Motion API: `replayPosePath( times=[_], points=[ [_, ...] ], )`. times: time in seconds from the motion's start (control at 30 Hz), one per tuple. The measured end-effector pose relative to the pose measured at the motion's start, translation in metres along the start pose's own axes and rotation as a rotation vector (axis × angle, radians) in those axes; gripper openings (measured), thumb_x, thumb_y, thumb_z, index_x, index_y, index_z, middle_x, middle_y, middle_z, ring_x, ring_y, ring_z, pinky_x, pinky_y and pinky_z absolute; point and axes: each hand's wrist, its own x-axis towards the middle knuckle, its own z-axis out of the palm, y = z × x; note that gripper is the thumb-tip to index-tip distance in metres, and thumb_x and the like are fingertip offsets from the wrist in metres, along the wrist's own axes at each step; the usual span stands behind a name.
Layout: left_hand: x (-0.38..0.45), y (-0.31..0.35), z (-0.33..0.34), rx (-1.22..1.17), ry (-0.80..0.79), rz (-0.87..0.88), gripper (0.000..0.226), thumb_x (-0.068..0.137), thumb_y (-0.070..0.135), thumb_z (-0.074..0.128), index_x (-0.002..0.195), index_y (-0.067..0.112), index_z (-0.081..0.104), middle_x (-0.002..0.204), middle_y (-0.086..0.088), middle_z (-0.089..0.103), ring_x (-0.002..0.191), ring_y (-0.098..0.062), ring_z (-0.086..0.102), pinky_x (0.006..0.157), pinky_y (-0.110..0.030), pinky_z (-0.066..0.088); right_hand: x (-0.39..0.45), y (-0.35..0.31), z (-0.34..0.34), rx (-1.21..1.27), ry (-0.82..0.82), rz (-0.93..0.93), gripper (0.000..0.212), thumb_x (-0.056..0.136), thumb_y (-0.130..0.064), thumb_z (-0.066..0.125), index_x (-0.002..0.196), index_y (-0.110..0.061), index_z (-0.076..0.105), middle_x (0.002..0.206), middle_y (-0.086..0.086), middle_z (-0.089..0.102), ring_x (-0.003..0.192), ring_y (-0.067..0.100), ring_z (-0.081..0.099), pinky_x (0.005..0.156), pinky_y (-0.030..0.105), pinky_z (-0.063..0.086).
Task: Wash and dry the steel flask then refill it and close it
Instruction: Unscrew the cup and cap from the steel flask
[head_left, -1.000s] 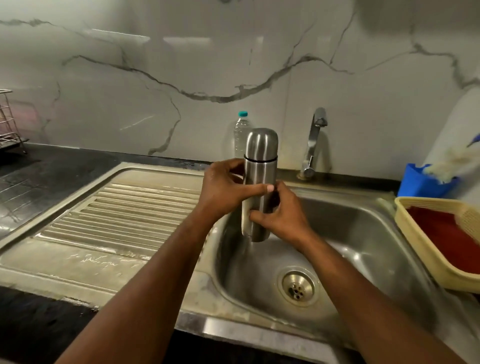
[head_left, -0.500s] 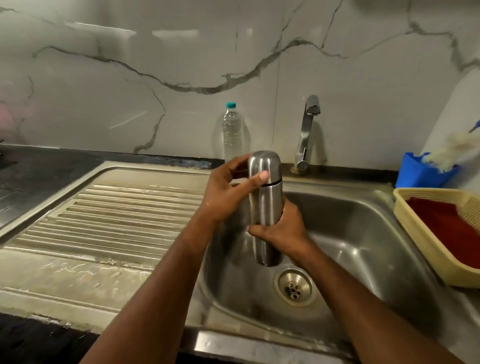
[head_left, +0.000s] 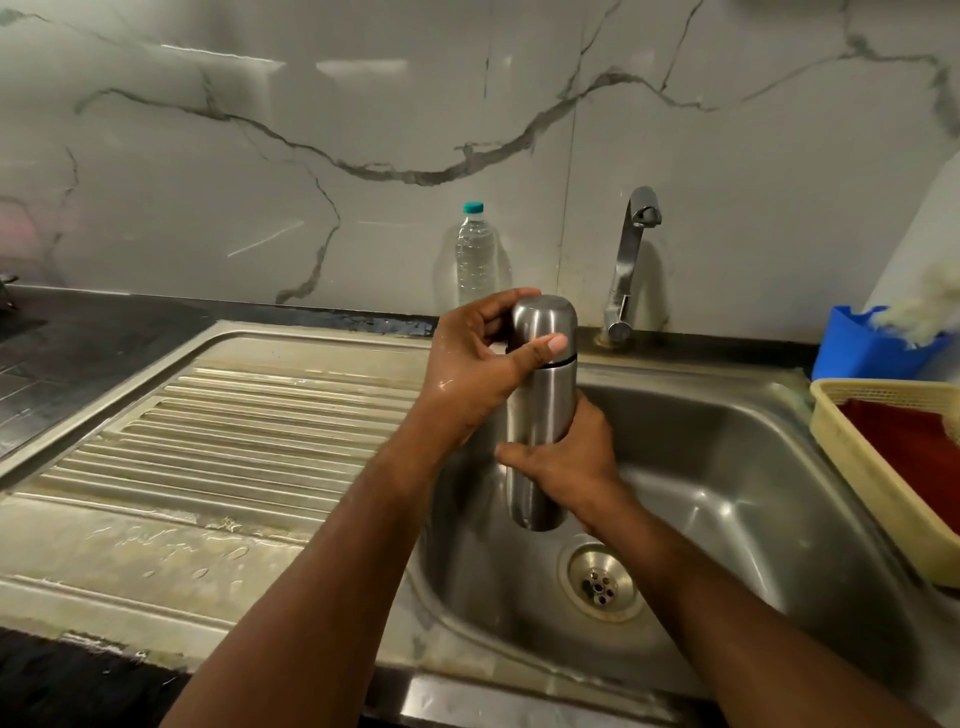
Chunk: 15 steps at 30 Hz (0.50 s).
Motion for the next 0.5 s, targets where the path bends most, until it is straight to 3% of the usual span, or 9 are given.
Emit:
replayPosePath(
  times=[0.13,0.2,0.27,0.37,0.43,0.5],
  points=[
    [-0.006,0.017,0.01,0.249,0.246,0.087,0.075,0.058,0.054,0.098,0.12,0.023,0.069,0.108,0.012,0.075,0.098,-0.003,0.073,0.086,-0.022,0.062,0.001,-0.006,0.006,-0.039,0.096,-0.017,0.091,0.055,-0.032,0.098,0.133,-0.027,0.053,0.118,-0.001,0.065,0.103,0.017,0.066,0.087,0.038,0.06],
    [-0.005,0.017,0.006,0.227,0.179,0.051,0.087,0.057,0.056,0.099,0.128,0.028,0.059,0.118,0.012,0.068,0.106,-0.005,0.069,0.092,-0.027,0.061,0.0,-0.008,0.006,-0.058,0.093,-0.043,0.091,0.056,-0.032,0.098,0.134,-0.028,0.052,0.119,-0.002,0.065,0.104,0.017,0.065,0.087,0.036,0.06],
    [-0.003,0.015,-0.003,0.101,-0.019,-0.014,0.096,0.064,0.05,0.095,0.145,0.032,0.047,0.136,0.007,0.06,0.124,-0.011,0.062,0.105,-0.038,0.057,-0.001,-0.008,0.007,-0.068,0.082,-0.051,0.088,0.057,-0.031,0.098,0.132,-0.027,0.054,0.116,-0.003,0.066,0.101,0.015,0.066,0.087,0.036,0.061],
    [-0.003,0.013,-0.017,-0.062,-0.223,-0.044,0.093,0.074,0.025,0.083,0.157,0.026,0.04,0.149,-0.002,0.056,0.137,-0.022,0.056,0.114,-0.052,0.049,-0.003,-0.006,0.009,-0.05,0.065,-0.033,0.087,0.052,-0.035,0.097,0.129,-0.026,0.057,0.112,-0.004,0.068,0.098,0.014,0.068,0.085,0.039,0.062],
    [-0.003,0.014,-0.022,-0.027,-0.178,-0.008,0.086,0.077,0.018,0.085,0.154,0.021,0.047,0.144,-0.003,0.063,0.133,-0.022,0.061,0.112,-0.051,0.051,-0.004,-0.005,0.01,-0.045,0.058,-0.046,0.091,0.047,-0.043,0.093,0.129,-0.027,0.057,0.11,-0.005,0.068,0.096,0.013,0.068,0.083,0.039,0.063],
    [-0.003,0.014,-0.021,0.055,-0.05,0.027,0.084,0.072,0.026,0.097,0.146,0.021,0.058,0.133,0.003,0.07,0.124,-0.014,0.067,0.105,-0.042,0.058,-0.004,-0.004,0.011,-0.049,0.043,-0.063,0.091,0.049,-0.043,0.093,0.131,-0.029,0.055,0.112,-0.006,0.067,0.097,0.011,0.068,0.083,0.037,0.063]
  ],
)
